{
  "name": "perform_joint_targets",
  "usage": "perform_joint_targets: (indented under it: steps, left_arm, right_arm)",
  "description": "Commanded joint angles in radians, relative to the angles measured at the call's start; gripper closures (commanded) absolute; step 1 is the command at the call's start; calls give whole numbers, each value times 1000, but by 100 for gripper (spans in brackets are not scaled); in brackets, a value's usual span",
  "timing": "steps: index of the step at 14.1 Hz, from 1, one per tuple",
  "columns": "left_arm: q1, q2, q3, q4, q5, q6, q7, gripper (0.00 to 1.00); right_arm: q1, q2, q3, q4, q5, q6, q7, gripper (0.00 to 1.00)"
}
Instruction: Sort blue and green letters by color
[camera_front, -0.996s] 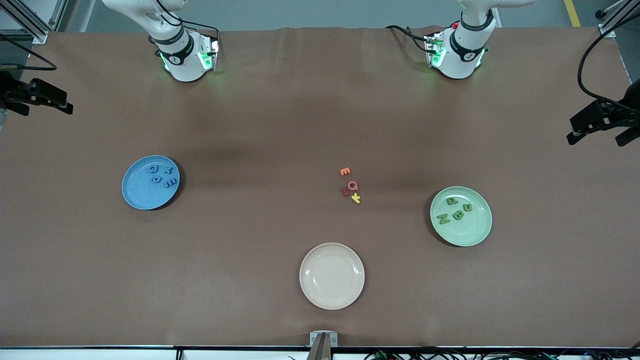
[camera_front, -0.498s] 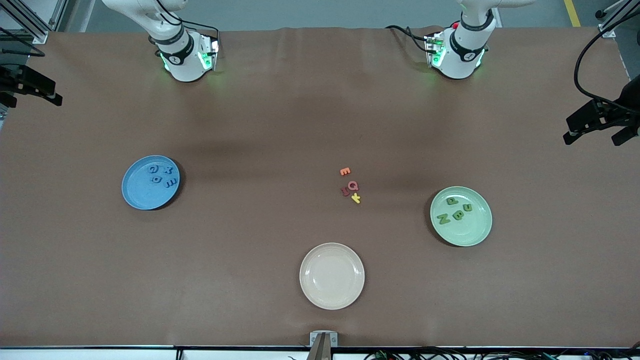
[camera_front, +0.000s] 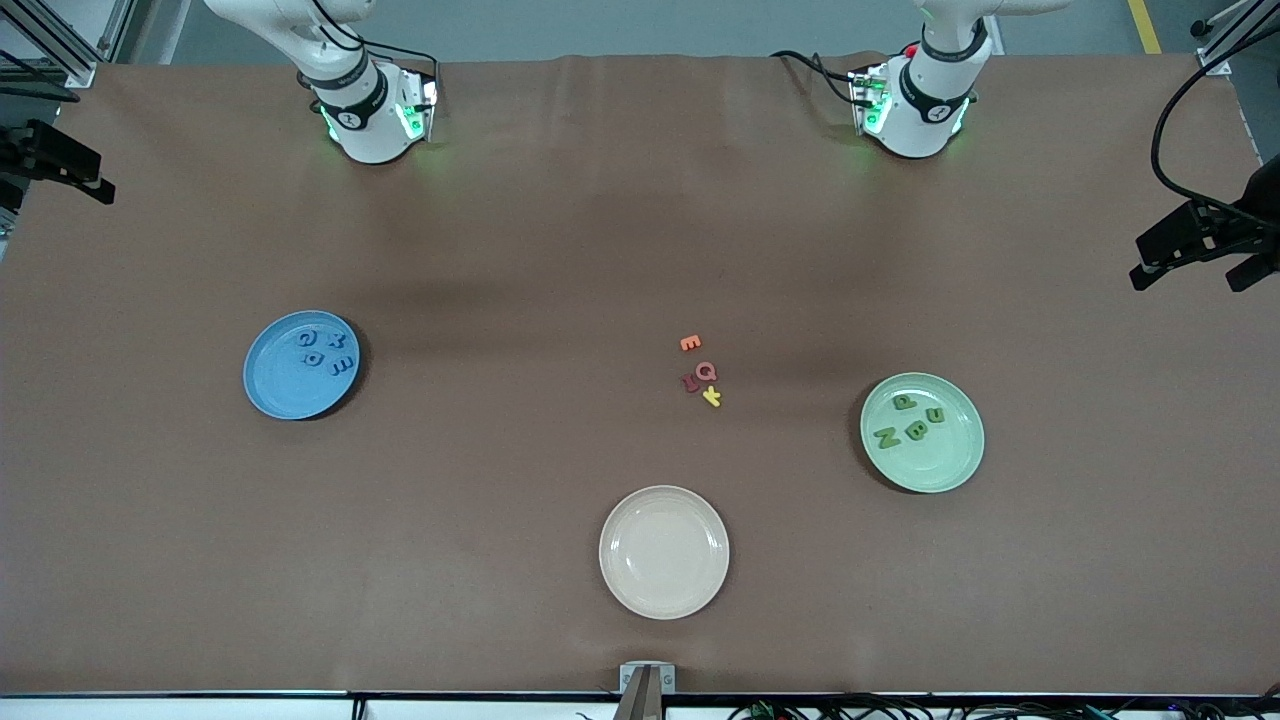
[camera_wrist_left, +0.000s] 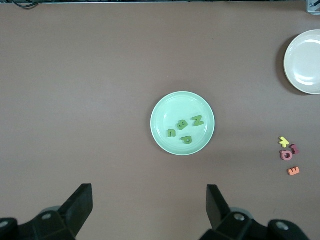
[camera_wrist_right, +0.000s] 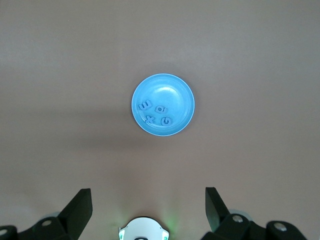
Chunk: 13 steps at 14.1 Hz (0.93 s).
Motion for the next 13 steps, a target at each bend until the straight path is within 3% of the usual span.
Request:
perform_joint_targets:
  steps: [1,7,13]
  left_arm:
    - [0,1,0,9,2,-10,9,0]
    - [0,1,0,7,2,-10,9,0]
    - [0,1,2,6,5,-10,9,0]
  right_arm:
    - [-1,-19,7,-23,4,9,35,0]
    - [-1,-22,46,-23,21,30,144,0]
    - [-7,-19,38,-23,22,90,68,0]
